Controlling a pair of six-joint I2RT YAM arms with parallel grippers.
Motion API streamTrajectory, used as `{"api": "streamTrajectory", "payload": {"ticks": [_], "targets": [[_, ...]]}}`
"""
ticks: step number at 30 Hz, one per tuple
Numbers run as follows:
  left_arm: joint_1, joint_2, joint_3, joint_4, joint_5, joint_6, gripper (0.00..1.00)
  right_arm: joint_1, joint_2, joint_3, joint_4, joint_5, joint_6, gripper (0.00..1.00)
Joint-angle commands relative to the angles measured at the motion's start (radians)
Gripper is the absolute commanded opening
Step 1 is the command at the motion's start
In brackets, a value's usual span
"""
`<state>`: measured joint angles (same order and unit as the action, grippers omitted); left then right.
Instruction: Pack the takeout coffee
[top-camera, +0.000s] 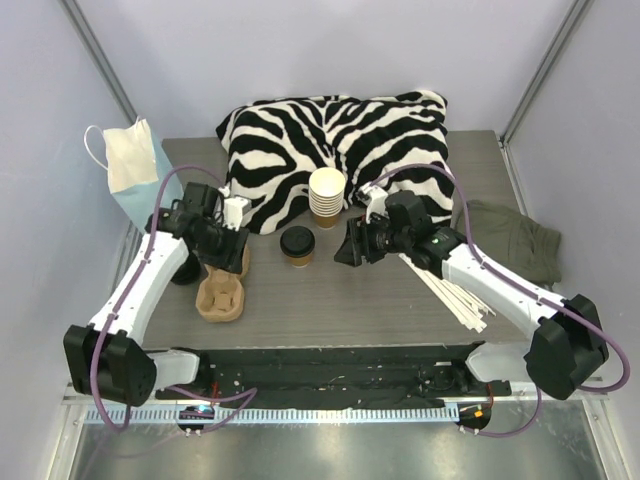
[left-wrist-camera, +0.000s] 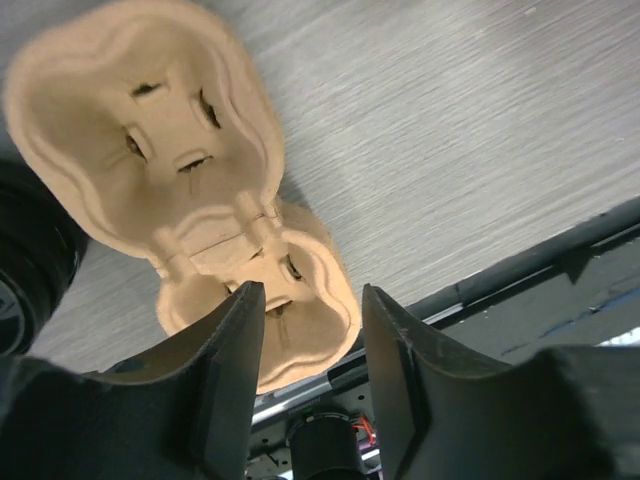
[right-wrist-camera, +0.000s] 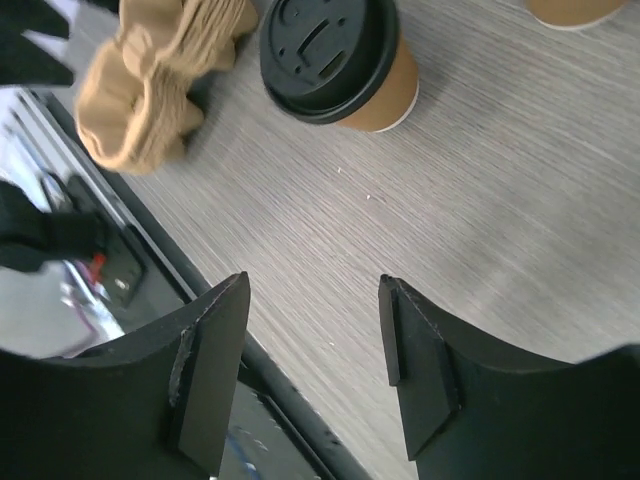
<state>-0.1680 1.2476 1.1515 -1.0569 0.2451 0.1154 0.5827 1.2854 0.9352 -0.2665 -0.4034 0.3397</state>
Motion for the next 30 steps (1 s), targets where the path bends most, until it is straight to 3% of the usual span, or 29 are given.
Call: {"api": "streamTrajectory", "payload": {"ticks": [1, 7, 13, 21, 30], "targets": [[-0.045, 0.033, -0.033, 0.110, -0.153, -0.089, 0.45, 0.061, -0.012, 0.048, 0.006, 0.063, -0.175, 0.59], [-0.048, 0.114, 0.014, 0.124, -0.129, -0.095, 0.44, 0.199, 0.017, -0.007, 0.104, 0.167, -0.370, 0.48], [-0.042, 0.165, 0.060, 0.104, -0.024, -0.151, 0.48, 0.308, 0.103, -0.064, 0.292, 0.297, -0.626, 0.44], [0.018, 0.168, 0.094, 0.097, 0.049, -0.215, 0.48, 0.319, 0.233, -0.131, 0.590, 0.383, -0.602, 0.43], [0.048, 0.173, 0.120, 0.107, 0.079, -0.234, 0.49, 0.319, 0.382, -0.104, 0.722, 0.456, -0.542, 0.43]]}}
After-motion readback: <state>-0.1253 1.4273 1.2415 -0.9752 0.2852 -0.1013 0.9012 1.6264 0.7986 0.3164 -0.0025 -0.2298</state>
